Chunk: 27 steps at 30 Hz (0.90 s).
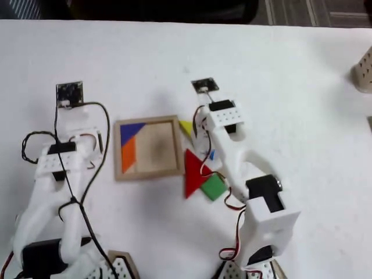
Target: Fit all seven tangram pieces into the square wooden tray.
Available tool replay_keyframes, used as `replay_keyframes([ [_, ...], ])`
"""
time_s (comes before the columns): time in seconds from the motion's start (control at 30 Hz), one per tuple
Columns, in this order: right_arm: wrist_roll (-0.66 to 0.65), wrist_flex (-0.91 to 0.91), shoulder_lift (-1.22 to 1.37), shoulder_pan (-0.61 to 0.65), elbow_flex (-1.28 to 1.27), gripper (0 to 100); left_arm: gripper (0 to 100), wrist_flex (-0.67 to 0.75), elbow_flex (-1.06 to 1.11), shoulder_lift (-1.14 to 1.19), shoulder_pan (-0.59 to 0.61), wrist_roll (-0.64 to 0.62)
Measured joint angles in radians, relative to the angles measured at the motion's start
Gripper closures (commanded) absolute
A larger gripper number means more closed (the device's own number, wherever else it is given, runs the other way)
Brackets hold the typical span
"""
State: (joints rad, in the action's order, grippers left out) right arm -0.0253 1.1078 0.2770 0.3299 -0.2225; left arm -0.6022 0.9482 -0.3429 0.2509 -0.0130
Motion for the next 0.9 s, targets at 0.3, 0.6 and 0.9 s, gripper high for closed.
replay_keyframes([
  [0.3, 0.020, -0.038, 0.100, 0.003, 0.078, 81.3, 98, 0.000, 0.000, 0.000, 0.000, 0.000],
  [0.6, 0.018, 0.021, 0.120, 0.003, 0.120, 89.2, 98, 0.000, 0.000, 0.000, 0.000, 0.000],
  [0.9, 0.018, 0.034, 0.120, -0.032, 0.121, 98.1, 98, 0.000, 0.000, 0.000, 0.000, 0.000],
])
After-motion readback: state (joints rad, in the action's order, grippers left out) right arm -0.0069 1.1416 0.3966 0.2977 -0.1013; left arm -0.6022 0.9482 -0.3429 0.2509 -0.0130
